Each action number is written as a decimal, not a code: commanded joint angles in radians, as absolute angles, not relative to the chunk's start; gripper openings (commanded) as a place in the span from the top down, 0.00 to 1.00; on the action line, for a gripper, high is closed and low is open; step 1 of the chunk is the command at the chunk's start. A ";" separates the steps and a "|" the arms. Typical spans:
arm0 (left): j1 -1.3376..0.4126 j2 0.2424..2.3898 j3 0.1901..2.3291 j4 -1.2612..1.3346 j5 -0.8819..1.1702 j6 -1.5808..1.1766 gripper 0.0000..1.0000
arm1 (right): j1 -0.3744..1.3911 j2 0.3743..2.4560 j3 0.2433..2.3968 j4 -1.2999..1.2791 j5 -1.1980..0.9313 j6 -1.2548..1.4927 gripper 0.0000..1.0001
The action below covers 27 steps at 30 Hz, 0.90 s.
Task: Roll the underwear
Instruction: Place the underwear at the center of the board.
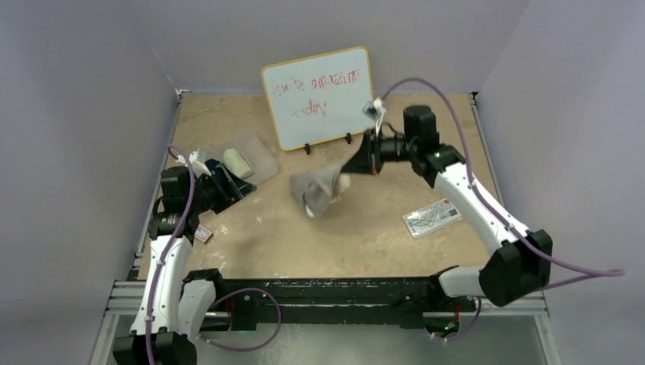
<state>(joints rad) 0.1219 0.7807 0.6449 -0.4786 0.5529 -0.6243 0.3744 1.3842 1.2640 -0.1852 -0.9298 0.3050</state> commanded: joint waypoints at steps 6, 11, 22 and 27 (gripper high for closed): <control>0.120 0.793 0.663 -0.426 0.616 -0.597 0.27 | 0.549 1.165 0.713 -0.498 -0.890 0.310 0.68; 0.050 0.854 0.633 -0.309 0.750 -0.602 0.27 | 0.549 0.891 0.562 -0.419 -0.549 0.587 0.36; -0.575 1.372 1.031 -0.356 0.336 -0.370 0.27 | 0.549 0.705 0.342 -0.425 -0.318 0.915 0.31; -0.693 1.663 1.292 -0.452 0.280 -0.222 0.27 | 0.549 0.823 0.330 -0.397 -0.415 0.831 0.30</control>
